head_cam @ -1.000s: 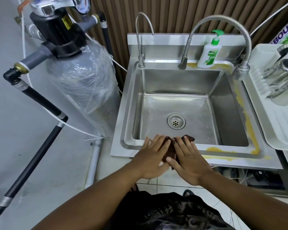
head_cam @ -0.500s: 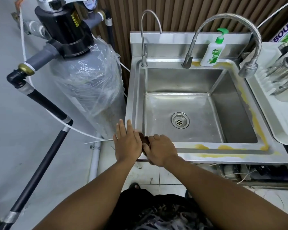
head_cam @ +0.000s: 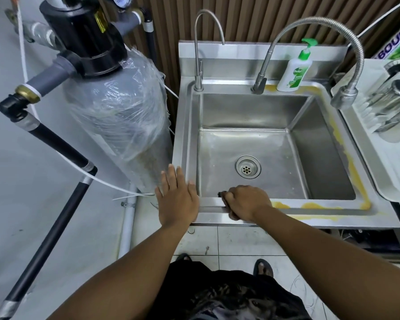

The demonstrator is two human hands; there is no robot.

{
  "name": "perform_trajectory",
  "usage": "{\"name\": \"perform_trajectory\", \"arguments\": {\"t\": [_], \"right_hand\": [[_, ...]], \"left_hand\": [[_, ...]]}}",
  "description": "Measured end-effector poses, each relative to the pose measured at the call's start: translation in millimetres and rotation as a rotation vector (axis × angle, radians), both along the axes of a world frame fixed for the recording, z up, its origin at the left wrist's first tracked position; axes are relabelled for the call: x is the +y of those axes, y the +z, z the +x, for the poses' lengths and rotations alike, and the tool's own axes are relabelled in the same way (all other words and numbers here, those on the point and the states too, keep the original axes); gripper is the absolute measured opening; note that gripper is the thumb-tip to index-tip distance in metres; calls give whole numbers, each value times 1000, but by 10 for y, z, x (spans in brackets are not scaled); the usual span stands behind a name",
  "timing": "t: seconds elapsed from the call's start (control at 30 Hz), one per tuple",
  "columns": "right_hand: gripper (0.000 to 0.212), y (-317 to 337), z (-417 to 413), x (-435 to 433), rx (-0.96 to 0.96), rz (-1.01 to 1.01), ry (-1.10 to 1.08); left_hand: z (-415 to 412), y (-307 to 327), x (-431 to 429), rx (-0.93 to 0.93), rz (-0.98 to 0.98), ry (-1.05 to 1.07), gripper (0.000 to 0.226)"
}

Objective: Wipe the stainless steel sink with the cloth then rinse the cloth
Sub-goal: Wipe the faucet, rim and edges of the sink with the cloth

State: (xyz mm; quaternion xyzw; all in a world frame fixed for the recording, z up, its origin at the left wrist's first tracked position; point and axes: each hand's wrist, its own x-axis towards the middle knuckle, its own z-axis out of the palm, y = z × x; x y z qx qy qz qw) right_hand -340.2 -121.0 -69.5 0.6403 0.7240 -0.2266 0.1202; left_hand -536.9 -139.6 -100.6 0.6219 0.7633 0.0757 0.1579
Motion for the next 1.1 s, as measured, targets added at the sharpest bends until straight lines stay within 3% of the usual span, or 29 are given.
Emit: {"name": "perform_trajectory", "arguments": {"t": [0.17,0.3,0.47,0.63,0.7,0.77,0.9,1.0,1.1], "right_hand": [[47,-54,-598,195,97,-117,-29],[49,-106,-603,164,140,-112,-7],[41,-4,134,96,-50,-23,70],[42,38,466,41,-144,-35,-90],[47,15,275,-28,-83,30,-82],[48,-55,50,-160,0,216,-9],[41,-253,-123,-509,139,446,153],[45,-334,199,-772,136,549,229],[47,-403,825,-932,71,574,109]], "left_hand": [[4,-22,9,10,-8,-13,56],[8,-31,17,2,-16,-10,57],[-5,-16,9,-6,-19,-23,60],[12,2,17,3,-17,-18,63],[18,5,13,7,-15,-21,64],[25,7,6,16,-13,-29,64],[44,21,-11,71,-23,-51,66],[43,30,12,152,-3,-146,71],[157,43,100,180,5,-253,81]]}}
